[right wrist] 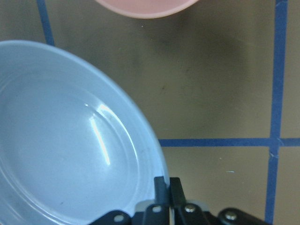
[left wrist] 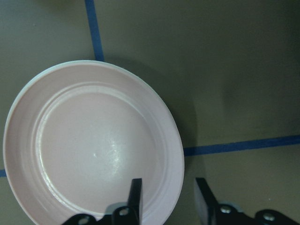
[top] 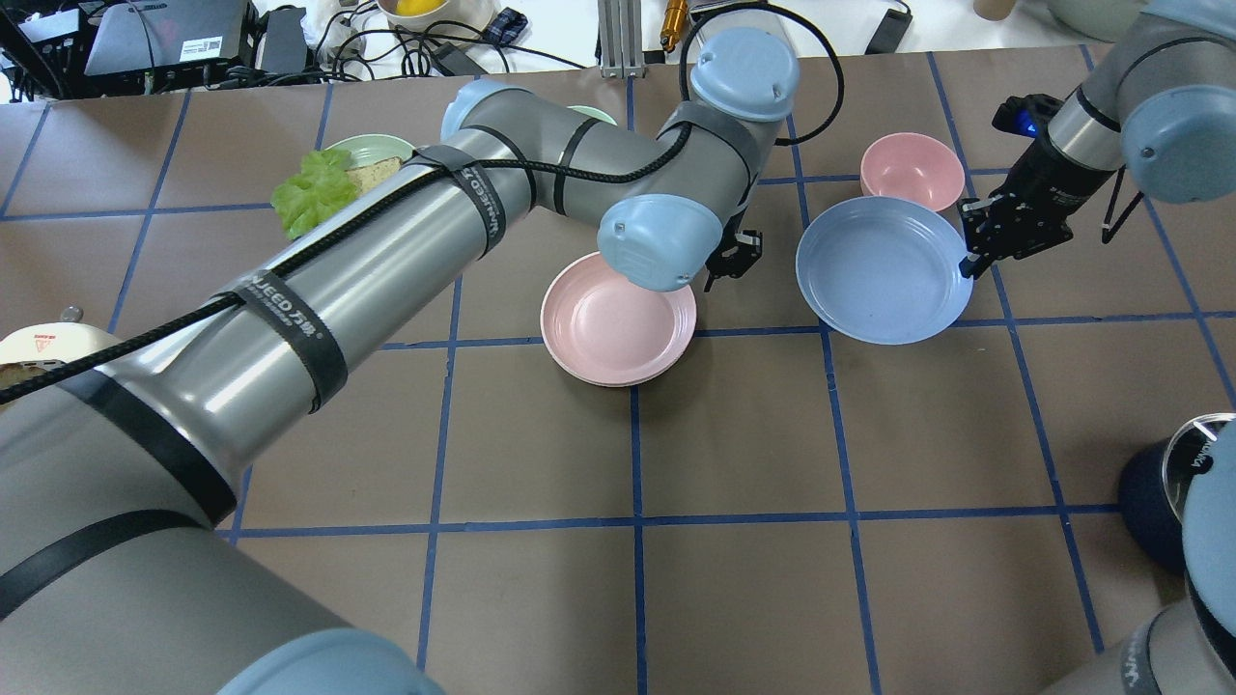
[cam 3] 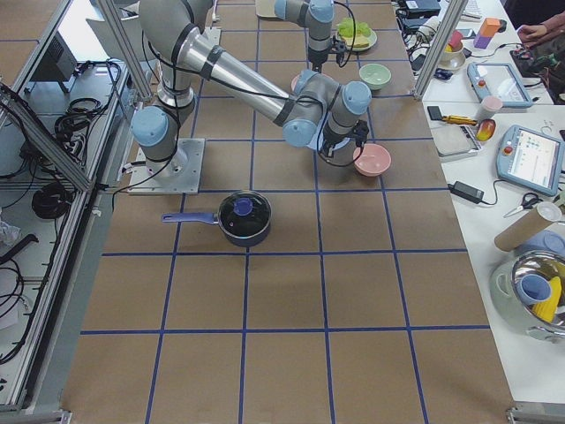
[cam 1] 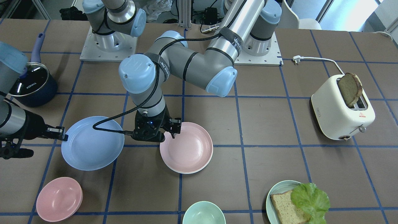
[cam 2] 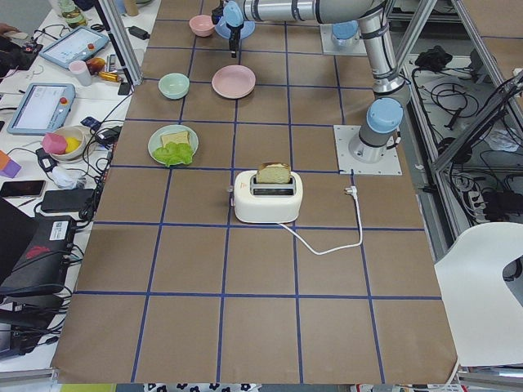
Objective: Stack three plates with pink and blue
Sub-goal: 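Release the pink plate with the left gripper while the right lifts the blue plate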
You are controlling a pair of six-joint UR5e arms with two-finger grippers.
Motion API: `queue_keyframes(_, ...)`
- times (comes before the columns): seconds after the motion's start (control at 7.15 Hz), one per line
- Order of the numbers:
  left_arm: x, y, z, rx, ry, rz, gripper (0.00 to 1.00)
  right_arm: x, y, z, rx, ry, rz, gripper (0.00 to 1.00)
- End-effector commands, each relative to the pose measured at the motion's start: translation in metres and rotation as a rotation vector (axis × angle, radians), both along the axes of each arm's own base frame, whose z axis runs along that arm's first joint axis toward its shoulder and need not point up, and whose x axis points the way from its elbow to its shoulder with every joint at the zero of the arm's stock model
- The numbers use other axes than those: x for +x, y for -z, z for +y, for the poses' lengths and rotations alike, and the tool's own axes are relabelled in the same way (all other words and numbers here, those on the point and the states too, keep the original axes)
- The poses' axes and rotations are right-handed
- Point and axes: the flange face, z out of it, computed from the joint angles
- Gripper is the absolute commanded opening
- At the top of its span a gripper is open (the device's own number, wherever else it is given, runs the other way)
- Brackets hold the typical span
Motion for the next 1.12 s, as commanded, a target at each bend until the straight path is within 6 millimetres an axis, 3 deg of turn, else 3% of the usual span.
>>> queue_keyframes(0.0,0.083,-0.065,-0.018,0.038,-0.010,0.011,1.00,0.064,-0.002,-0.001,0.021,0.019,0.029,0.00)
queue_keyframes(0.14,0.136,-0.093,-0.028,0.059,0.009,0.015,1.00,0.086,-0.003,0.000,0.030,0.049,0.029,0.00)
queue_keyframes(0.42,0.224,-0.137,-0.033,0.064,-0.115,0.033,1.00,0.178,-0.011,0.005,-0.014,0.094,0.081,0.00)
queue_keyframes(0.56,0.226,-0.163,-0.017,0.087,-0.127,0.088,1.00,0.211,-0.009,0.010,-0.018,0.135,0.087,0.00)
queue_keyframes(0.84,0.237,-0.205,0.016,0.056,-0.130,0.101,1.00,0.258,0.001,0.019,-0.018,0.178,0.098,0.00)
queue_keyframes(0.98,0.243,-0.206,0.020,0.048,-0.103,0.108,1.00,0.281,0.007,0.027,0.001,0.201,0.107,0.00)
